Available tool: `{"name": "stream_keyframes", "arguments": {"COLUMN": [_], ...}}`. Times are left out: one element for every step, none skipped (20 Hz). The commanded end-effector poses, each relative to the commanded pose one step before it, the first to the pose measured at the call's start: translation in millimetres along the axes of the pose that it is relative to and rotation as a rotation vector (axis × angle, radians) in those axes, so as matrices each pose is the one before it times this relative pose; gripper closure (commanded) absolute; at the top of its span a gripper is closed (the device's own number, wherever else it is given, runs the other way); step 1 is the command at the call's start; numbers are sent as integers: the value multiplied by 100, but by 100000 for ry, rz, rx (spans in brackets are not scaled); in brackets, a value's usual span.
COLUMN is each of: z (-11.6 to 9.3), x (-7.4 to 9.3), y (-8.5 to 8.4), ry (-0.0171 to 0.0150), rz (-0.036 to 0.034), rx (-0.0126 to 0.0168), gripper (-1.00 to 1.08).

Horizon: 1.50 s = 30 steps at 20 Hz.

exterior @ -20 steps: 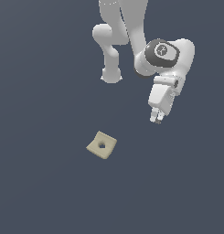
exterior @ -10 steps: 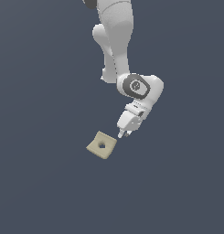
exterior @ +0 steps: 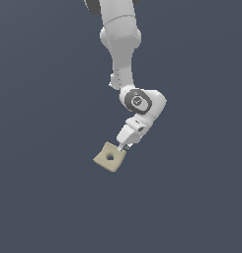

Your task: Pick up the object and move it to a goal position.

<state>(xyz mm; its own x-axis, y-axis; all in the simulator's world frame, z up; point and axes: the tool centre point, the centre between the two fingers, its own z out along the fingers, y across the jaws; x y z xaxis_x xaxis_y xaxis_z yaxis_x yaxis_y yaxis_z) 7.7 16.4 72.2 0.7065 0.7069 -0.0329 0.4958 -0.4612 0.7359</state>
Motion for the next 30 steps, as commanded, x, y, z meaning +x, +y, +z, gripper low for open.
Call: {"name": "stream_keyframes", "arguments": {"z": [3,2,36,67,71,56,36,15,-51,27,79,132,211,237,319,341,410,338,317,235,205,133,70,12,-4,0,0,0,0,0], "x": [12,-2,-26,-57,-60,-48,-32,-9,44,-2,-5,-8,-2,-16,-14,-24,-23,-24,-14,-13,7,-1,29,35,10,0,0,0,0,0], "y": [-69,-121,-196,-250,-221,-161,-100,-39,145,0,0,-1,-33,-3,-34,-6,-36,-7,-34,0,-29,10,-2,12,15,0,0,0,0,0], "ry": [23,-34,-101,-165,-164,-126,-81,-31,119,0,0,0,-28,0,-31,0,-32,0,-31,0,-25,0,4,11,0,0,0,0,0,0], "rz": [-215,-306,-472,-590,-516,-373,-232,-88,354,0,0,0,-49,0,-39,0,-34,0,-37,0,-58,0,-61,-52,0,0,0,0,0,0], "rx": [-7,101,158,199,175,127,79,30,-114,0,0,0,40,0,48,0,51,0,49,0,27,0,-32,-44,0,0,0,0,0,0], "gripper": [-60,-60,-60,-60,-60,-60,-60,-60,-60,-60,-60,-60,-60,-60,-60,-60,-60,-60,-60,-60,-60,-60,-60,-60,-60,108,108,108,108,108]}}
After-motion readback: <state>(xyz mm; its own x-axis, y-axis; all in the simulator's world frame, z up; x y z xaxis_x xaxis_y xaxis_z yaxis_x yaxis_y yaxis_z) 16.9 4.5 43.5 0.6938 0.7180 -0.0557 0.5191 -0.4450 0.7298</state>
